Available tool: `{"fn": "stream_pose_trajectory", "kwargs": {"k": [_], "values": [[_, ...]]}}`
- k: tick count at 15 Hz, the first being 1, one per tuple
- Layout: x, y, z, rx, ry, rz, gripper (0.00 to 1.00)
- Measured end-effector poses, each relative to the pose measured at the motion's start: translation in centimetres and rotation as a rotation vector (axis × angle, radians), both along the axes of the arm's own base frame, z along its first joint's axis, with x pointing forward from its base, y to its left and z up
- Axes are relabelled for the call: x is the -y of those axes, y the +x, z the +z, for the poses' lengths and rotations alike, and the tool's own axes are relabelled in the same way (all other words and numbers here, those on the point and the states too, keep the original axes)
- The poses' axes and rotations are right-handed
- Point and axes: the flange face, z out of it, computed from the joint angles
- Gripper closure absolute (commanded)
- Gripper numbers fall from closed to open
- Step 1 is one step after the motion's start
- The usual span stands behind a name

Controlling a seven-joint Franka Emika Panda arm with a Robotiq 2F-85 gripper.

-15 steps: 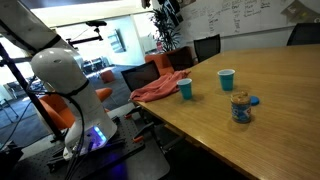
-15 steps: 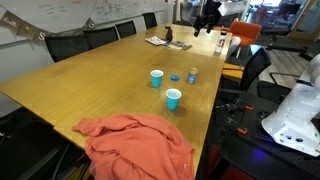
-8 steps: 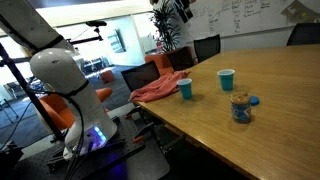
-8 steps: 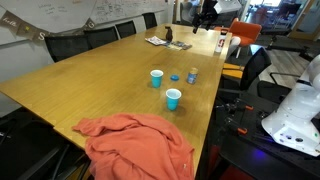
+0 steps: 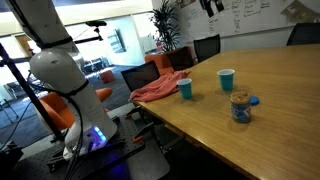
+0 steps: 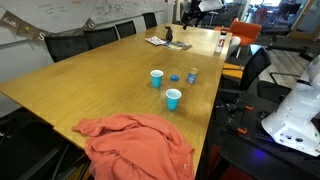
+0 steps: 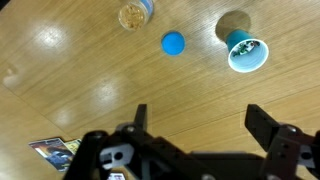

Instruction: Pour the sweets out of one cup into the other

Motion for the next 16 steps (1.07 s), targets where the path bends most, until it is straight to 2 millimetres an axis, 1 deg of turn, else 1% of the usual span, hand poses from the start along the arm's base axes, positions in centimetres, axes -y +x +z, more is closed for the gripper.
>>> {"fn": "stream_pose_trajectory", "kwargs": {"k": [3,5,7,9,16], "values": [[0.8,3.4,-1.8,-0.022,0.038,0.094,0.00],[0.5,5.4,-3.2,-0.032,0.068,0.174,0.00],[-0.1,7.0,-4.6,-0.045,0.083,0.237,0.00],[-0.2,7.4,-5.5,-0.056,0.085,0.243,0.00],[0.1,7.3,-5.2,-0.052,0.082,0.238,0.00]]}}
